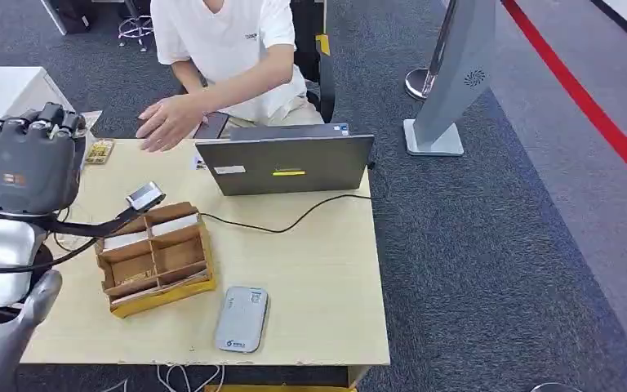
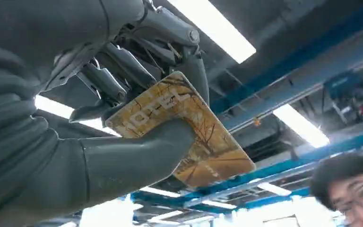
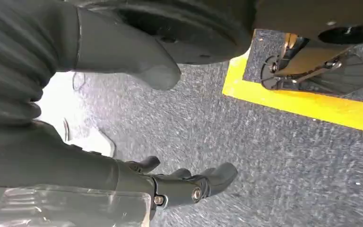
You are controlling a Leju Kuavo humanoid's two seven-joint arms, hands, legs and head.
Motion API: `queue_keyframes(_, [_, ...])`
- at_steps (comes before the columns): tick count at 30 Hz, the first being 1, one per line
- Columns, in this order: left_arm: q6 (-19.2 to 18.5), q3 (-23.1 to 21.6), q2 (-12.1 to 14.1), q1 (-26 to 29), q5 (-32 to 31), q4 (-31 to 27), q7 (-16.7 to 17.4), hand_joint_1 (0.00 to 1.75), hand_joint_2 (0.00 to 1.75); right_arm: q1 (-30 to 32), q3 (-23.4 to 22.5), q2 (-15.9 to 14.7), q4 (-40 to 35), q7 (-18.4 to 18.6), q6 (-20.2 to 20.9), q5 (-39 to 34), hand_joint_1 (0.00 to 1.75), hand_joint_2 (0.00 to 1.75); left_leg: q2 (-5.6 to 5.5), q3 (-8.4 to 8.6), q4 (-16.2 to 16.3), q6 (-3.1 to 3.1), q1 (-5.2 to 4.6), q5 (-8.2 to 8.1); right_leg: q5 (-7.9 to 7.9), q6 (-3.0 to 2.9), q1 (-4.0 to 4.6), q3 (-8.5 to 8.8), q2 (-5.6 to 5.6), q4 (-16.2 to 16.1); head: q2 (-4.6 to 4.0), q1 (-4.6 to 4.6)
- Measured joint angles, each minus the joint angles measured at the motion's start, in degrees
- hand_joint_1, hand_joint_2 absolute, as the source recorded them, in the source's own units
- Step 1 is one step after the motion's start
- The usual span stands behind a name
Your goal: Pass the card to the sensor for recognition and then transmit it.
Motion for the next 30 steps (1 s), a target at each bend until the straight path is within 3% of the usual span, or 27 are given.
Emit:
queue_keyframes(2, [2.1, -0.2, -1.4, -0.7, 0.0, 3.7, 0.0, 1.75, 1.75, -0.1, 0.5, 0.0, 0.0, 0.0, 0.1, 0.2, 0.0, 1.75, 0.06, 0.01, 0.0, 0.0, 0.01, 0.0, 0.01, 0.01, -0.01, -0.03, 0.09, 0.0, 0.0, -0.02])
queue_keyframes(6, [2.6, -0.3, -3.4, -1.4, 0.0, 7.9, -0.1, 1.75, 1.75, -0.2, 1.3, -0.1, 0.0, -0.1, 0.1, 0.5, 0.0, 1.75, 0.05, -0.01, 0.0, -0.01, 0.04, -0.01, 0.0, 0.0, 0.01, -0.07, 0.09, 0.0, 0.0, 0.0])
queue_keyframes(9, [9.0, -1.7, -3.2, -3.2, 0.0, 13.9, 4.4, 1.75, 1.75, -0.4, 2.1, -0.2, 0.0, -0.3, 0.8, 1.5, 0.0, 1.75, 0.1, 0.0, 0.0, -0.02, 0.06, -0.01, -0.01, -0.02, 0.02, -0.08, 0.15, 0.0, 0.0, -0.02])
queue_keyframes(12, [12.0, -1.9, -3.1, -3.6, 0.0, 17.9, 4.7, 1.75, 1.75, -0.4, 2.6, -0.2, 0.0, -0.3, 0.9, 1.6, 0.0, 1.75, 0.13, 0.01, 0.0, -0.04, 0.1, 0.01, -0.02, -0.04, 0.05, -0.11, 0.17, 0.0, 0.0, -0.07])
queue_keyframes(19, [12.2, -2.6, -3.2, -3.9, -0.1, 23.0, 4.7, 1.75, 1.75, -0.6, 2.8, -0.3, 0.0, -0.3, 0.9, 1.6, 0.0, 1.75, 0.26, -0.06, 0.0, -0.07, 0.1, 0.02, 0.02, -0.09, 0.05, -0.18, 0.31, 0.0, 0.0, -0.04])
queue_keyframes(26, [13.6, -2.1, -4.5, -3.7, -0.1, 26.7, 1.2, 1.75, 1.75, -0.6, 2.8, -0.5, 0.0, 1.2, 1.6, 1.4, 0.0, 1.75, 0.31, -0.1, 0.0, -0.07, 0.08, -0.04, 0.02, -0.09, 0.04, -0.21, 0.34, 0.0, 0.0, -0.07])
queue_keyframes(27, [13.3, -1.7, -4.8, -3.6, -0.1, 26.8, 0.6, 0.0, 1.75, -0.5, 2.8, -0.5, 0.0, 1.2, 1.7, 1.2, 0.0, 1.75, 0.32, -0.11, 0.0, -0.07, 0.08, -0.05, 0.02, -0.09, 0.04, -0.22, 0.34, 0.0, 0.0, -0.07])
queue_keyframes(30, [11.6, -0.6, -5.6, -3.2, 0.0, 26.8, -1.0, 0.0, 1.75, -0.3, 2.8, -0.5, 0.0, 1.0, 1.6, 1.1, 0.0, 1.75, 0.31, -0.12, 0.0, -0.06, 0.08, -0.05, 0.02, -0.09, 0.04, -0.24, 0.32, 0.0, 0.0, -0.07])
